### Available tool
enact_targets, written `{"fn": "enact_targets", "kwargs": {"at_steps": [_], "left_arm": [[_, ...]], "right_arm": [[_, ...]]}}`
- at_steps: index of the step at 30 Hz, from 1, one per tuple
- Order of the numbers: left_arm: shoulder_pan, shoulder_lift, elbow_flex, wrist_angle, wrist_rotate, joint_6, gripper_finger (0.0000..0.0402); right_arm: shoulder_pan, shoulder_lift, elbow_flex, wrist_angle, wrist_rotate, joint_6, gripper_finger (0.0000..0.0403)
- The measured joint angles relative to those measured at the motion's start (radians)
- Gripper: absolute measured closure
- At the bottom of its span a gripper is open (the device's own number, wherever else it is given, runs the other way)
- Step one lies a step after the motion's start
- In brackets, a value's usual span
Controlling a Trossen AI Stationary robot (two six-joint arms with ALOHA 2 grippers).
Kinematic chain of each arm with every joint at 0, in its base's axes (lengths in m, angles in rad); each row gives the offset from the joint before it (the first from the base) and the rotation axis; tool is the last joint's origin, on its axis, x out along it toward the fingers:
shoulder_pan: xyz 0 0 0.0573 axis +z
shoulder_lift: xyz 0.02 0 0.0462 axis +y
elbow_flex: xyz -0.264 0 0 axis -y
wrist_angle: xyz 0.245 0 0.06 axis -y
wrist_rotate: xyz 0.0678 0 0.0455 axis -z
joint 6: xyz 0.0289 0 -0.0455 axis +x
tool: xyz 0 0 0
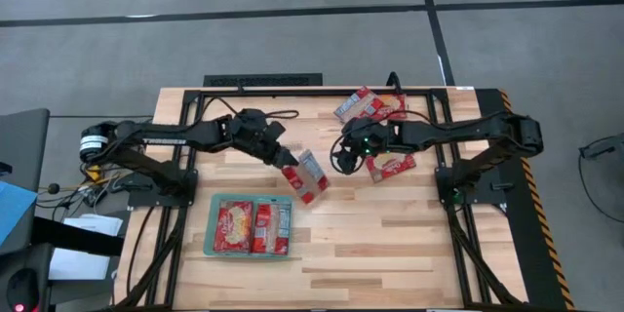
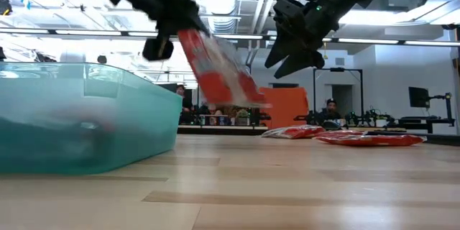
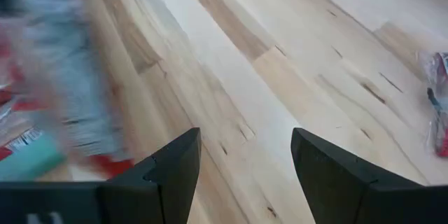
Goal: Sort popcorn bags into baskets
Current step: Put the red popcorn pack into the green bin
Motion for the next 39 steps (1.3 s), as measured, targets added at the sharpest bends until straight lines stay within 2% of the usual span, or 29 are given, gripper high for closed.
{"fn": "enact_targets", "kwargs": {"at_steps": [7, 10, 20, 23, 27, 33, 39], "left_arm": [[-0.133, -0.039, 0.165, -0.319, 0.013, 0.056, 0.0401], [-0.193, -0.051, 0.214, -0.375, 0.018, 0.065, 0.0401], [-0.35, -0.083, 0.241, -0.565, 0.01, 0.061, 0.0401], [-0.368, -0.081, 0.234, -0.644, -0.028, 0.104, 0.0401], [-0.37, -0.08, 0.2, -0.627, -0.058, 0.123, 0.0401], [-0.37, -0.08, 0.142, -0.532, 0.05, 0.113, 0.0401], [-0.373, -0.08, 0.139, -0.543, 0.037, 0.147, 0.0401]], "right_arm": [[0.002, 0.0, 0.0, -0.063, 0.002, -0.016, 0.0154], [0.014, 0.0, 0.0, -0.074, 0.003, -0.018, 0.0154], [0.062, 0.0, 0.0, -0.073, 0.009, -0.009, 0.0154], [0.078, 0.0, 0.0, -0.07, 0.017, 0.0, 0.0154], [0.084, 0.0, 0.0, -0.071, 0.018, 0.001, 0.0154], [0.084, 0.0, 0.0, -0.074, 0.021, 0.001, 0.0154], [0.084, 0.0, 0.0, -0.074, 0.021, 0.001, 0.0154]]}}
